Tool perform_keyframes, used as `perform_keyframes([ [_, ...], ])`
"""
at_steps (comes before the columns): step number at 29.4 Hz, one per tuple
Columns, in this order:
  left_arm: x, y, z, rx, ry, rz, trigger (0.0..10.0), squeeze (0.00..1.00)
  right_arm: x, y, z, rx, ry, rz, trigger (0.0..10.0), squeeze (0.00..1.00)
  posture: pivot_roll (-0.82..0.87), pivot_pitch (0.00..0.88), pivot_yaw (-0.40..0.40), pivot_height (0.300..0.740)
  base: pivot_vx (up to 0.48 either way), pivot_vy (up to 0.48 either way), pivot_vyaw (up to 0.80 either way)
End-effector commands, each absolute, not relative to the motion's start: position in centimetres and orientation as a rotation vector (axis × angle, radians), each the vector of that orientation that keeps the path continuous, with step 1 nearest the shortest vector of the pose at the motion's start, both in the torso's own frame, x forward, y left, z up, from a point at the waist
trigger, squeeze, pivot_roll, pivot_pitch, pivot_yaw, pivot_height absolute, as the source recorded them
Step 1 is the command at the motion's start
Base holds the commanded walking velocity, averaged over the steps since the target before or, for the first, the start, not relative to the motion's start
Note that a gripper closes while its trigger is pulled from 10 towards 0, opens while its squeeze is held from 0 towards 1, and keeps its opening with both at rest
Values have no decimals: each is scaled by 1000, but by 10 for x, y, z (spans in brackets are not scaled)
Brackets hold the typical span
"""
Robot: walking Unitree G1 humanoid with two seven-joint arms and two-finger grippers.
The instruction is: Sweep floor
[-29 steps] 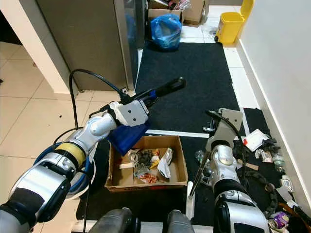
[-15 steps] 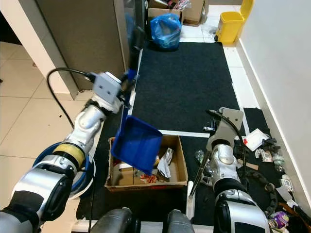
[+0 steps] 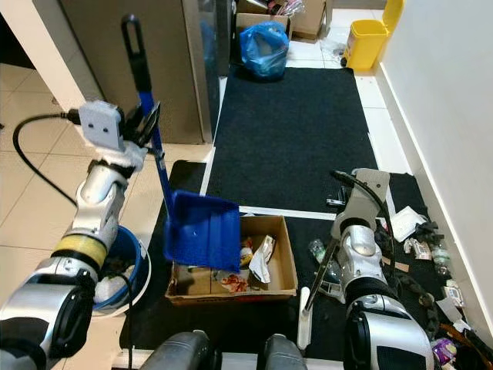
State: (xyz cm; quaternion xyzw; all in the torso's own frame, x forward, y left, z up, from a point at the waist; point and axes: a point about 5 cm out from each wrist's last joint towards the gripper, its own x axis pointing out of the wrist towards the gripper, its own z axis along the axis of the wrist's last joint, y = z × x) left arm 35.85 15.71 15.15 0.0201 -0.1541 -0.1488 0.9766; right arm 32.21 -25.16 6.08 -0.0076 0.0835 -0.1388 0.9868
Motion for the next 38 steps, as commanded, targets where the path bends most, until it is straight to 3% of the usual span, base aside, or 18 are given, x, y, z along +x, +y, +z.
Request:
perform_keyframes([
  [1,358,154,159,22,-347,-302,10000,0,324,-252,63,-27,175,-272,10000,0,141,0,9,740,-251,0,0],
  [10,357,133,161,-30,-340,-345,10000,0,325,-255,64,-36,181,-276,10000,0,131,0,6,740,-262,0,0],
  [38,352,124,155,-65,-296,-361,10000,0,323,-257,61,-44,210,-297,10000,0,131,0,3,740,-311,0,0],
])
